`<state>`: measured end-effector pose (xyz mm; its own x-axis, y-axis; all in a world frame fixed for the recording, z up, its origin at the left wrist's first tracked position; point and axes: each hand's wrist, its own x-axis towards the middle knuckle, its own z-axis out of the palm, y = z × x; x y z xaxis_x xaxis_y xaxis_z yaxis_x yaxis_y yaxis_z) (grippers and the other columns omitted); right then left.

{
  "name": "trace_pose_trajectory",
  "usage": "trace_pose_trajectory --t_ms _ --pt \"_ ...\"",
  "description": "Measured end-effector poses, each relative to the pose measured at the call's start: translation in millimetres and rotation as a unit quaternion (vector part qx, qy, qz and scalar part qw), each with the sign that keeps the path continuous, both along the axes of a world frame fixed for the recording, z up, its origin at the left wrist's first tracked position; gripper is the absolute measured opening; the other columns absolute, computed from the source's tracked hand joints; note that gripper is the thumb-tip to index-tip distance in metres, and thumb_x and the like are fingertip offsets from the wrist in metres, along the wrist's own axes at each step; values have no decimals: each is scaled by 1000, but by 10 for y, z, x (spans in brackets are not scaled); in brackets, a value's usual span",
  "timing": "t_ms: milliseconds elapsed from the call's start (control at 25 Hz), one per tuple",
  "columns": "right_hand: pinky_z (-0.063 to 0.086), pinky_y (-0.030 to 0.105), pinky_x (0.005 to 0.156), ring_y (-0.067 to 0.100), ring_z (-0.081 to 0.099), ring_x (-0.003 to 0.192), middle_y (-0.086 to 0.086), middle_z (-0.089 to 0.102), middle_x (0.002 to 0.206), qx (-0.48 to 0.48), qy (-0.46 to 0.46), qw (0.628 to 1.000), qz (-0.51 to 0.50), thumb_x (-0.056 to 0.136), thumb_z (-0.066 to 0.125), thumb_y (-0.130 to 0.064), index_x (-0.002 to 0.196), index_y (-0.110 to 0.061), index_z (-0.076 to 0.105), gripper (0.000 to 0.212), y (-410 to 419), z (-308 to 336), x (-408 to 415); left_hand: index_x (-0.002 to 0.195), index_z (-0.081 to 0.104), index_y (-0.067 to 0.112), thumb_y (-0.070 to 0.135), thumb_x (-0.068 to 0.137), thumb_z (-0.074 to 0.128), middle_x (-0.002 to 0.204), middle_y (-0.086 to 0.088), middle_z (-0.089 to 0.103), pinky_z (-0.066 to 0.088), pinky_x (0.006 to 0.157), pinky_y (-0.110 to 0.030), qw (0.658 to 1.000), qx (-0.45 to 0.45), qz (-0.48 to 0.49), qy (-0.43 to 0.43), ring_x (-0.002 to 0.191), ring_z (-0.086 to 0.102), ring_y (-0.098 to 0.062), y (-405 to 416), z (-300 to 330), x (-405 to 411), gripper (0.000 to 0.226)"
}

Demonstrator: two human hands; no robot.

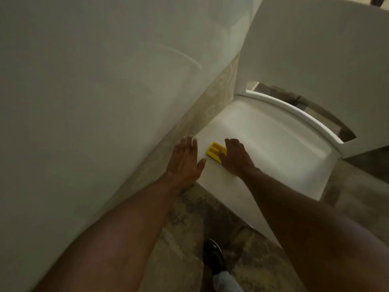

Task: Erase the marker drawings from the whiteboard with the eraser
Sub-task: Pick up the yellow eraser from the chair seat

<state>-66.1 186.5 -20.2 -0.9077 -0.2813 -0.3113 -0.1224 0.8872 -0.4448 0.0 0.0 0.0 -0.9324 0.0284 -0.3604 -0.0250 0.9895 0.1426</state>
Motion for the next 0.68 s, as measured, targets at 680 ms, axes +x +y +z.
trace_pose_trajectory --t_ms 680 --pt "51 40 83 28 57 107 12 56 132 -86 53 995 -23 90 69 -45 141 -13 44 65 -465 436 389 165 -5 1 51 108 16 174 -24 -7 -7 129 -46 994 -71 28 84 162 -9 -39 -287 563 437 79"
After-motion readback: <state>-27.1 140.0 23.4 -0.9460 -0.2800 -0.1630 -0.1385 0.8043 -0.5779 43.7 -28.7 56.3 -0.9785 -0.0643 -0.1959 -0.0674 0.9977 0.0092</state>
